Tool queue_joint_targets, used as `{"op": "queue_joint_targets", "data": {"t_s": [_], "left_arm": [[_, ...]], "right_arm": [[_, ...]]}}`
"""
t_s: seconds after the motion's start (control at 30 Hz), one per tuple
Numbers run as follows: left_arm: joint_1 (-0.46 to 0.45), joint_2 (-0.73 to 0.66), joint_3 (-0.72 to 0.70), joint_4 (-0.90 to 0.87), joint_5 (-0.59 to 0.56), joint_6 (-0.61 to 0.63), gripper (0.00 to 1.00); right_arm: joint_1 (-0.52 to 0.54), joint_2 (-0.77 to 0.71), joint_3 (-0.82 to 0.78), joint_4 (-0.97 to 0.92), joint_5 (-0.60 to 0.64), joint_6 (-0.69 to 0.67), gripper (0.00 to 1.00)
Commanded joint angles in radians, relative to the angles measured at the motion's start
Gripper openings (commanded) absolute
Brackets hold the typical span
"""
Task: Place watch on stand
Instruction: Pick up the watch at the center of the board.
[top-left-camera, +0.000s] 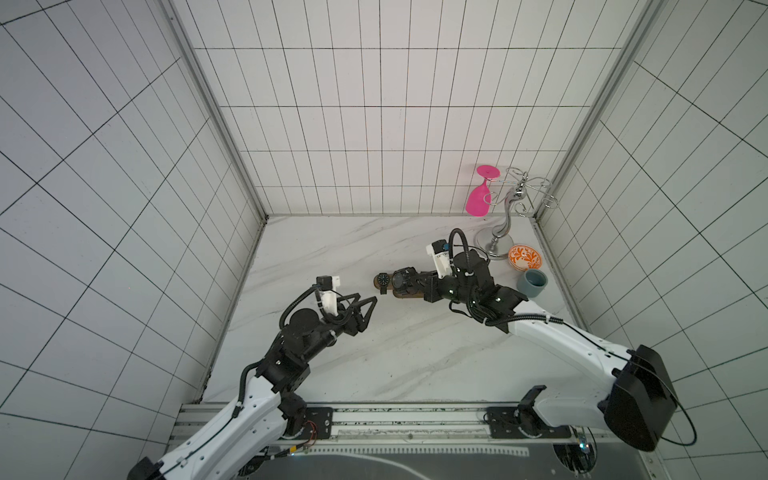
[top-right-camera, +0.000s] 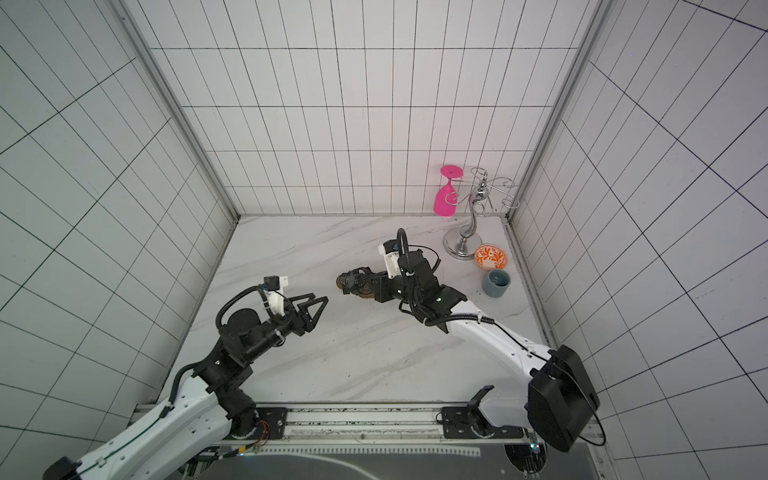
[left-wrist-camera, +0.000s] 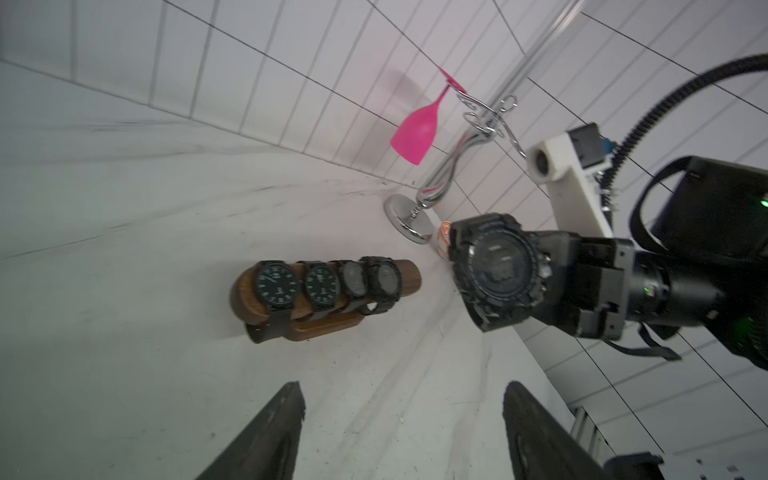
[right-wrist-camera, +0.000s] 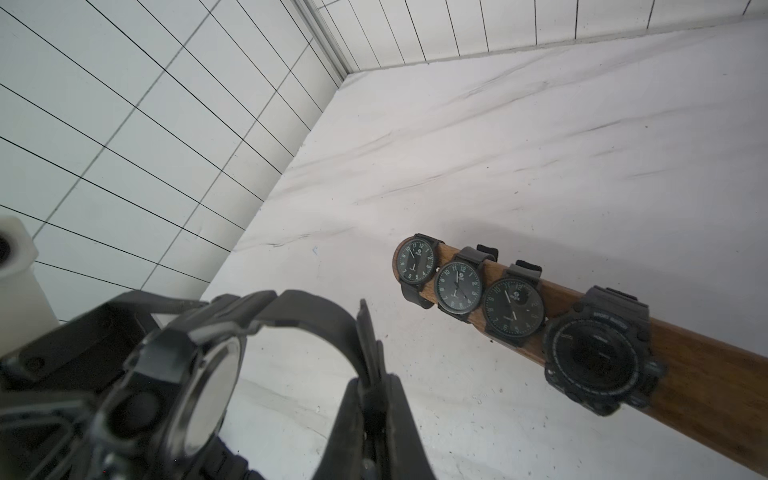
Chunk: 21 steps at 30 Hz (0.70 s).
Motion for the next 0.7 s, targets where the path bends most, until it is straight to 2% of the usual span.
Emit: {"op": "queue_joint_targets", "data": {"t_s": [0.0, 0.07, 0.13, 0.47, 0.67], "left_arm": [[-0.139, 0.029, -0.040, 0.261, -0.095, 0.117, 0.71], [-0.194, 0.060, -0.047, 0.331, -0.143, 0.157, 0.70], [-0.215, 0.103, -0.037, 0.389, -0.144, 0.183, 0.69], [-0.219, 0.329, 0.054, 0.543, -0.081, 0.263, 0.58], [-0.235, 0.357, 0.066, 0.633, -0.031, 0.286, 0.51]], "right_arm": [[-0.013, -0.038, -0.069, 0.114, -0.105, 0.049, 0.00], [-0.014, -0.056, -0.085, 0.142, -0.129, 0.061, 0.00], [-0.014, -0.075, -0.107, 0.170, -0.145, 0.075, 0.00], [-0.013, -0.172, -0.187, 0.283, -0.207, 0.156, 0.00], [-0.013, -0.172, -0.202, 0.284, -0.222, 0.163, 0.00]]}}
